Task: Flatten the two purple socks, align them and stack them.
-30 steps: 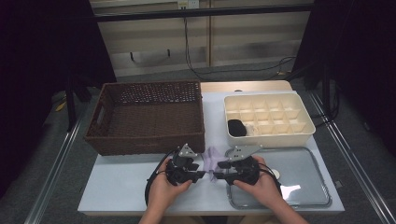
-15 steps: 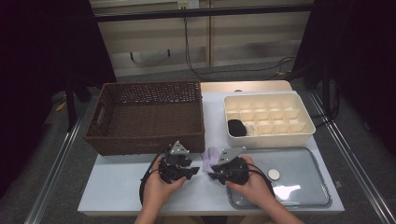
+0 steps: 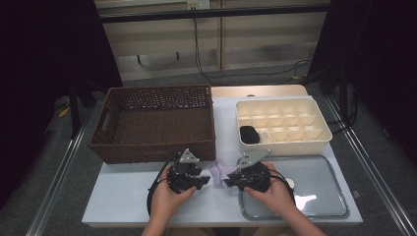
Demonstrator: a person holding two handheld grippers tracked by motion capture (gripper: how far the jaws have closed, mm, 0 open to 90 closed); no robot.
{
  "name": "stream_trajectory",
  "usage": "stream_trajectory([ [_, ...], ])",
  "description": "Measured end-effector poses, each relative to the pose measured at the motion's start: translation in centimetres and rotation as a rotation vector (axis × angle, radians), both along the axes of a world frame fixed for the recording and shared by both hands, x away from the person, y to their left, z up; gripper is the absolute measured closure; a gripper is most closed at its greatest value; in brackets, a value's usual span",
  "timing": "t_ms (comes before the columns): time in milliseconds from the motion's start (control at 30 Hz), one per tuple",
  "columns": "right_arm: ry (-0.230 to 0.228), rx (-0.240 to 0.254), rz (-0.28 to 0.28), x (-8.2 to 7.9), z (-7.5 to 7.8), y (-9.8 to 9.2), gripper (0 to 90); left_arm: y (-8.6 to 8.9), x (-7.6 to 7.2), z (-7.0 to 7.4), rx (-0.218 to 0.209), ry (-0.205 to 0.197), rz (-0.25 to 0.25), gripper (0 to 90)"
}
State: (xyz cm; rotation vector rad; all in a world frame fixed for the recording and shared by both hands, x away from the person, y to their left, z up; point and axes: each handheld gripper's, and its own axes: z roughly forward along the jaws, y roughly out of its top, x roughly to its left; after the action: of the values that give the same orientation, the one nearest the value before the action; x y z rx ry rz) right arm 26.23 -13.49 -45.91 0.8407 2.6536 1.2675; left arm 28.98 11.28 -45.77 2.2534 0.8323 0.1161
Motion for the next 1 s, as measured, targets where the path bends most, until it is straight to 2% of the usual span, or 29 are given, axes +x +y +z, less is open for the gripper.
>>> stream_trajectory([
  [133, 0.001, 0.018, -0.003, -0.1, 0.4, -0.3, 81.9, 0.0, 0.1, -0.2, -0.009, 0.005, 0.007, 55.4],
  [233, 0.007, 0.027, -0.004, 0.0, 0.6, -0.5, 81.9, -0.2, 0.1, -0.3, 0.004, 0.001, 0.001, 55.3],
  [300, 0.005, 0.029, -0.006, 0.0, 0.7, -0.6, 81.9, -0.5, 0.0, -0.5, 0.0, 0.001, -0.012, 55.3],
  [467, 0.02, 0.041, -0.015, 0.2, 0.6, -0.7, 81.6, -1.0, 0.0, -0.9, 0.028, 0.008, -0.041, 54.7],
  [600, 0.035, 0.055, -0.014, 0.4, 0.6, -0.8, 81.5, -1.4, -0.1, -1.0, 0.009, 0.008, -0.075, 50.0],
  [833, 0.044, 0.071, -0.014, 0.6, 0.8, -0.7, 81.1, -2.3, -0.5, -1.1, 0.064, -0.044, -0.12, 44.2],
  [900, 0.04, 0.073, -0.015, 0.7, 0.8, -0.8, 81.0, -2.4, -0.6, -1.0, 0.081, -0.073, -0.129, 42.0],
  [1000, 0.052, 0.081, -0.014, 0.8, 0.8, -0.8, 80.6, -2.4, -0.6, -0.8, 0.062, -0.088, -0.124, 39.3],
])
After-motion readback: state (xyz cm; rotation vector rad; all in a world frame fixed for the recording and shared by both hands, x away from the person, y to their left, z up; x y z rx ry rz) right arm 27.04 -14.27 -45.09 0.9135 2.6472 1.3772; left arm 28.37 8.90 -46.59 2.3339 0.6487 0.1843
